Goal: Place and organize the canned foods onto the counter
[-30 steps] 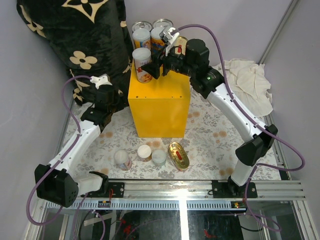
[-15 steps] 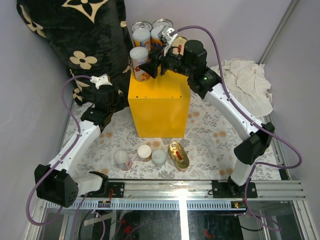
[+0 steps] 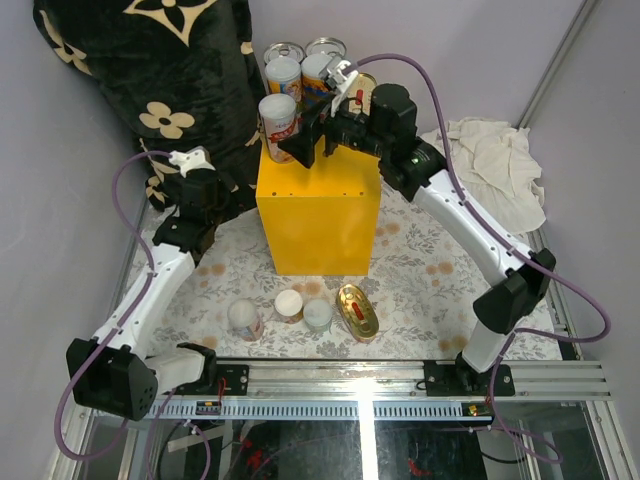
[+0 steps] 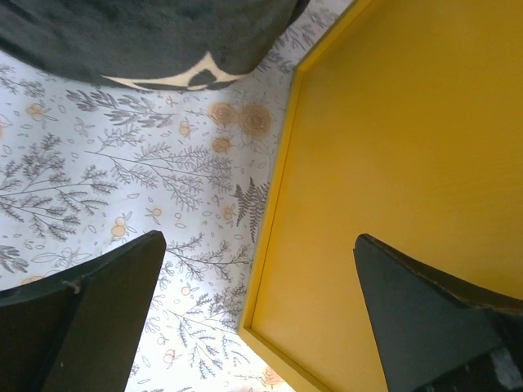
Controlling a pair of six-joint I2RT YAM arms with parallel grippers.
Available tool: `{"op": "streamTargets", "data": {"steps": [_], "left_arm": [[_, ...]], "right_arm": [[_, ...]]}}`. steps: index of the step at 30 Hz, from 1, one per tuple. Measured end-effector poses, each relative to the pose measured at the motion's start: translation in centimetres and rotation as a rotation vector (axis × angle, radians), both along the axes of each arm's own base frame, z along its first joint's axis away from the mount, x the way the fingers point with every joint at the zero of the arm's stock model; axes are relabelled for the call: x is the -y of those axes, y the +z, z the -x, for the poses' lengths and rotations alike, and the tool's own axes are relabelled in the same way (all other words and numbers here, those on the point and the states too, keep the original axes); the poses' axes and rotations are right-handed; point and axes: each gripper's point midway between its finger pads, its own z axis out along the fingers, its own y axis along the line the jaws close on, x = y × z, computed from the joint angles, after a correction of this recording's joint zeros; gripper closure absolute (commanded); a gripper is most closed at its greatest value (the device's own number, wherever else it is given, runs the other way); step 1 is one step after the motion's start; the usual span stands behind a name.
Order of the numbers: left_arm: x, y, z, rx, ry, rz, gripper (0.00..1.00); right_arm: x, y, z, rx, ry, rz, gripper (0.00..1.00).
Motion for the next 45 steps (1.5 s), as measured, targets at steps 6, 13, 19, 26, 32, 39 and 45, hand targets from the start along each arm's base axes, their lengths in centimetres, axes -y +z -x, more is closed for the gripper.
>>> {"op": "streamTargets", "data": {"steps": [6, 13, 19, 26, 32, 39, 45], "left_arm": [[-1.3, 1.6, 0.6, 0.038, 0.009, -0.003, 0.0], [-1.6, 1.7, 3.0, 0.04, -0.031, -0.022, 0.0], [-2.5, -1.7, 5.9, -0.036, -0.041, -0.067, 0.0], [-2.6, -2.4, 6.5, -0.048, -0.056, -0.087, 0.0], [-2.4, -1.8, 7.0, -0.021, -0.081, -0.089, 0.0], [-3.1, -1.0, 7.7, 0.026, -0.051, -0.096, 0.0], [-2.7, -1.3, 7.5, 0.018, -0.068, -0.091, 0.0]], "right_arm": [[3.5, 0.5, 3.6, -0.016, -0.041, -0.059, 0.0], [8.4, -2.4, 12.6, 0.0, 0.032, -0.184, 0.0], [3.4, -4.3, 21.8, 0.098, 0.332, -0.128, 0.0], [-4.3, -14.3, 28.2, 0.072, 0.558, 0.037, 0.0], [-6.7, -28.8, 29.4, -0.133, 0.581, 0.264, 0.0], [-9.5, -33.3, 28.3, -0.186, 0.538, 0.293, 0.0], [-11.5, -34.2, 26.4, -0.17, 0.459, 0.253, 0.0]]}}
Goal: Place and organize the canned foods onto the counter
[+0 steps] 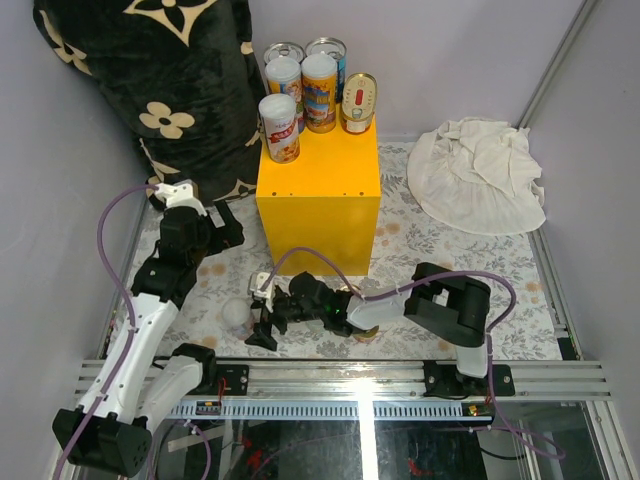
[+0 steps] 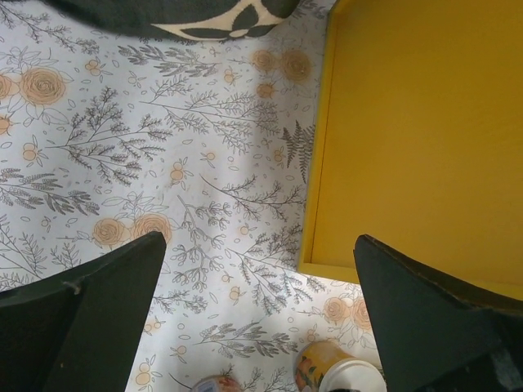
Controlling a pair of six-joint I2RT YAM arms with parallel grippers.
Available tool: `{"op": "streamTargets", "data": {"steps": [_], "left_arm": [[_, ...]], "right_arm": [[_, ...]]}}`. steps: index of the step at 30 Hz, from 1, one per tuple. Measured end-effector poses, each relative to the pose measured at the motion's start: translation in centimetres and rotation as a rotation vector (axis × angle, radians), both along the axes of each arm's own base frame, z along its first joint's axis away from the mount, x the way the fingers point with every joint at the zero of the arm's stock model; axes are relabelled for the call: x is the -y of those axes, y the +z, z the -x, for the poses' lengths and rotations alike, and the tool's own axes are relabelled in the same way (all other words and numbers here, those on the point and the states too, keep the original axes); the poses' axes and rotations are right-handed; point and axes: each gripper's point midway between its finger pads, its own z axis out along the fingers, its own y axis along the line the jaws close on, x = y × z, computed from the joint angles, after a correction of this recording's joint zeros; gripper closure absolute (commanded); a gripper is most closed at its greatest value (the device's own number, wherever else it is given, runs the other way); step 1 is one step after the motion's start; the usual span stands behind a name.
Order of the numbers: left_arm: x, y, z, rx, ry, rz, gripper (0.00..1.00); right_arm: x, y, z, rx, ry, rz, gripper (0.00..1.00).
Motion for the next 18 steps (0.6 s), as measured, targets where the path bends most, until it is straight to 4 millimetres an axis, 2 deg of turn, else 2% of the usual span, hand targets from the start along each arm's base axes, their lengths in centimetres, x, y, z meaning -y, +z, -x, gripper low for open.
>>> {"op": "streamTargets", "data": {"steps": [5, 11, 15, 18], "left_arm": [[-0.1, -0.4, -0.1, -0.013, 0.003, -0.011, 0.0], [-0.1, 1.2, 0.4, 0.051, -0.005, -0.003, 0.0], [0.4, 1.4, 0.4, 0.056, -0.036, 0.008, 0.0], [0.8, 1.0, 0.4, 0.042, -0.062, 0.011, 0.0]], "right_arm": [[-1.3, -0.4, -1.4, 0.009, -0.065, -0.038, 0.0], [-2.9, -0.4, -2.9, 0.003, -0.134, -0.067, 0.03], [-3.8, -0.3, -3.0, 0.004, -0.143, -0.079, 0.19], [-4.3, -0.3, -2.8, 0.007, -0.146, -0.088, 0.46]]}}
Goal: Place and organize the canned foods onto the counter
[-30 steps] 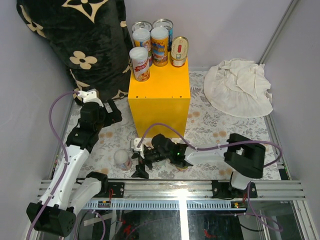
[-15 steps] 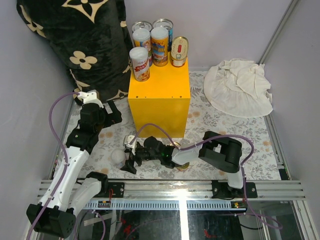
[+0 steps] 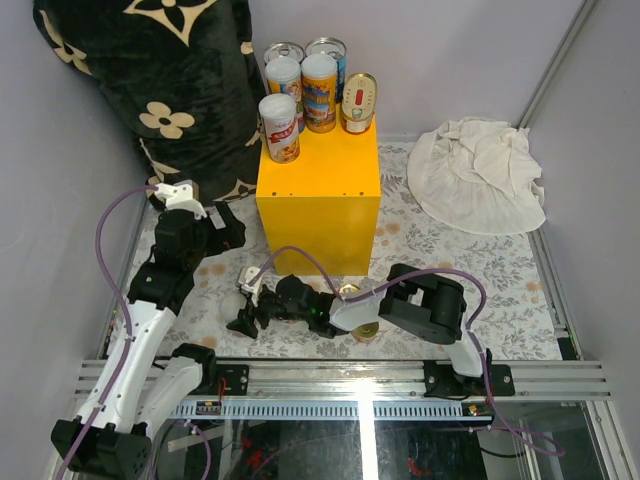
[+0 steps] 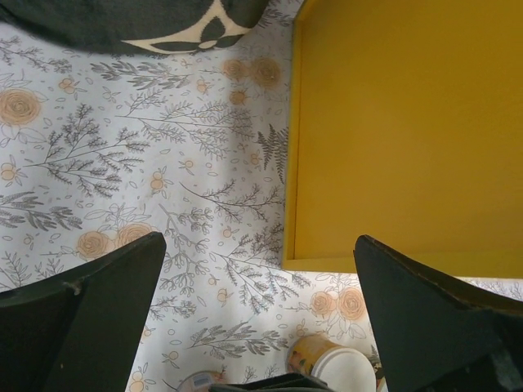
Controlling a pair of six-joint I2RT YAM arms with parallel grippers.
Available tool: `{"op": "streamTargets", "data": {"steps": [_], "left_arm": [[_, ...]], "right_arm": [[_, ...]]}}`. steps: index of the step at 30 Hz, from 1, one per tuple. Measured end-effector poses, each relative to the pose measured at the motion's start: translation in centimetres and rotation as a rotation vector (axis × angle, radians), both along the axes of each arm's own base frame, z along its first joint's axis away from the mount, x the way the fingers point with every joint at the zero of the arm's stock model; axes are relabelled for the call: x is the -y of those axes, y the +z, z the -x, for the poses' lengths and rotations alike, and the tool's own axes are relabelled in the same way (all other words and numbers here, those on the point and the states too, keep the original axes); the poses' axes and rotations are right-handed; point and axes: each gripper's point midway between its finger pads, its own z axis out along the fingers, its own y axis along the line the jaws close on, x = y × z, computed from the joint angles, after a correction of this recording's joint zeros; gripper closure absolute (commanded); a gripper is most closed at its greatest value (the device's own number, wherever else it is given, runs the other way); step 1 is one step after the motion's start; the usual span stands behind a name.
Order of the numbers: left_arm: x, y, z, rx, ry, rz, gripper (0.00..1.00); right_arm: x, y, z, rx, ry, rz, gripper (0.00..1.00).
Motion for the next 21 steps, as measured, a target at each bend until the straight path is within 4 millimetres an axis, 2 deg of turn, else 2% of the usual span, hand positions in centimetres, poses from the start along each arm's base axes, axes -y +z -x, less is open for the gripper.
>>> {"op": "streamTargets", "data": {"steps": [3, 6, 7, 11, 14, 17, 21], "left_arm": [[0.5, 0.1, 0.1, 0.002, -0.031, 0.005, 0.0], [0.8, 0.1, 0.2, 0.003, -0.052, 0.009, 0.0], [0.9, 0.1, 0.2, 0.004, -0.055, 0.01, 0.0], [0.5, 0.3, 0.2, 0.012, -0.034, 0.006, 0.0], [-0.3, 0.8, 0.2, 0.031, 0.013, 0.0, 0.0], [-1.0, 1.7, 0.4, 0.076, 0.048, -0.002, 0.0], [-1.4, 2.5, 1.0, 0.129, 0.065, 0.002, 0.0]], "right_arm": [[-0.2, 0.2, 0.0, 0.004, -0.005, -0.012, 0.78], [-0.1, 0.2, 0.1, 0.006, -0.002, -0.011, 0.97], [0.0, 0.2, 0.1, 0.006, -0.002, -0.009, 1.0], [1.7, 0.5, 0.7, 0.002, 0.001, 0.02, 1.0], [3.5, 1.6, 1.3, -0.001, 0.003, 0.028, 1.0], [4.8, 4.4, 1.8, 0.01, 0.007, -0.011, 1.0], [6.3, 10.8, 2.3, 0.054, 0.012, -0.128, 1.0]]}}
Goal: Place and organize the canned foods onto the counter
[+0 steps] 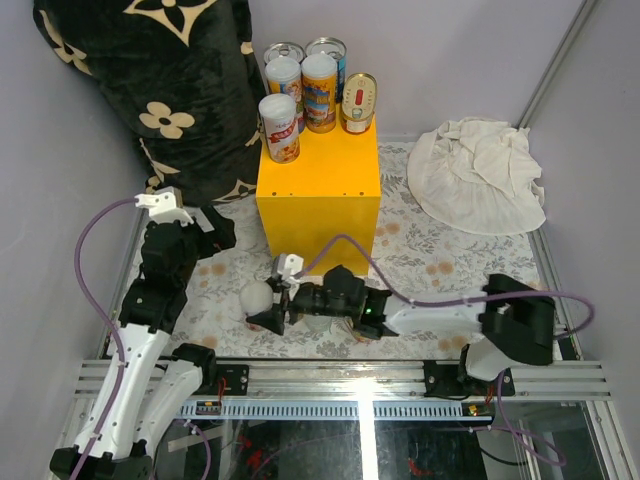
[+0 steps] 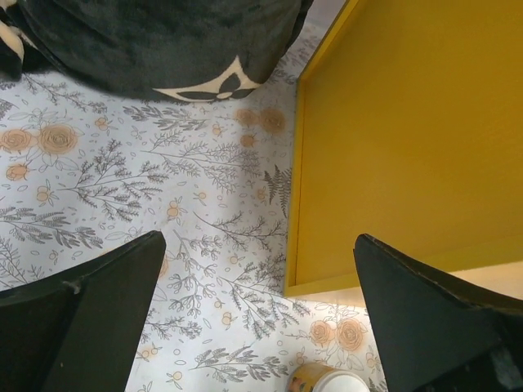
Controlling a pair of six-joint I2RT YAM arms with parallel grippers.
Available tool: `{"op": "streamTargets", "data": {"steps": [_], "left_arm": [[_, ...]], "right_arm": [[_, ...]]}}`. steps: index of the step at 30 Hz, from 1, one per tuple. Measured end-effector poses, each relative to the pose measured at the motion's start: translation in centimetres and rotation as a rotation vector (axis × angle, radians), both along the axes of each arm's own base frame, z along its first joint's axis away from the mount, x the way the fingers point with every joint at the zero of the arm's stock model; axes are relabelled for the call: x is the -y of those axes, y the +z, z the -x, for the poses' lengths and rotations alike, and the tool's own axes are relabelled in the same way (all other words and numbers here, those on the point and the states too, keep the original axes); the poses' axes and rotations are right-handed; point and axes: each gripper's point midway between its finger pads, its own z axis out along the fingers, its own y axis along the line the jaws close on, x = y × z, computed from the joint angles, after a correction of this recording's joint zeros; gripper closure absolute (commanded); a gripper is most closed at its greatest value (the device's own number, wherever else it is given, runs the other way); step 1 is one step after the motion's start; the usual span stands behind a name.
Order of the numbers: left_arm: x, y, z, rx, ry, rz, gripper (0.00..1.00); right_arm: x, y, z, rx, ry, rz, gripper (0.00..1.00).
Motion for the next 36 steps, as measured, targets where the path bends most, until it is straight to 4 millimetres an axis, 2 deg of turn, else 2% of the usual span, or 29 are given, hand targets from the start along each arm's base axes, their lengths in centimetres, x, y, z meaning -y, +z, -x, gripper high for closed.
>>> {"op": "streamTargets", "data": {"steps": [4, 8, 12, 18, 20, 26, 29, 33, 36], "left_arm": [[0.1, 0.3, 0.1, 0.013, -0.009, -0.001, 0.0], [0.2, -0.1, -0.1, -0.002, -0.01, 0.0, 0.0], [0.4, -0.7, -0.3, -0.024, -0.016, 0.001, 0.0], [0.8, -0.8, -0.3, -0.029, -0.039, 0.008, 0.0], [0.8, -0.7, -0.3, -0.027, -0.038, 0.009, 0.0], [0.9, 0.5, -0.5, 0.024, -0.045, 0.011, 0.0], [0.9, 0.9, -0.8, 0.026, -0.041, 0.015, 0.0], [0.9, 1.8, -1.9, 0.017, -0.024, 0.016, 0.0], [1.0, 1.1, -2.5, -0.012, -0.024, 0.013, 0.0]], "right_arm": [[2.8, 6.5, 0.5, 0.075, -0.002, -0.107, 1.0], [6.3, 11.3, 0.3, 0.149, -0.029, -0.151, 1.0], [9.1, 13.7, -1.0, 0.209, -0.094, -0.116, 1.0], [11.0, 16.1, -3.3, 0.265, -0.208, -0.019, 1.0], [12.0, 17.2, -4.8, 0.276, -0.282, 0.018, 1.0], [17.0, 23.8, -11.1, 0.301, -0.561, -0.027, 1.0], [18.9, 26.5, -12.9, 0.312, -0.656, -0.059, 1.0], [19.0, 28.5, -13.7, 0.32, -0.681, -0.071, 1.0], [18.6, 28.9, -15.0, 0.326, -0.697, -0.057, 1.0]]}}
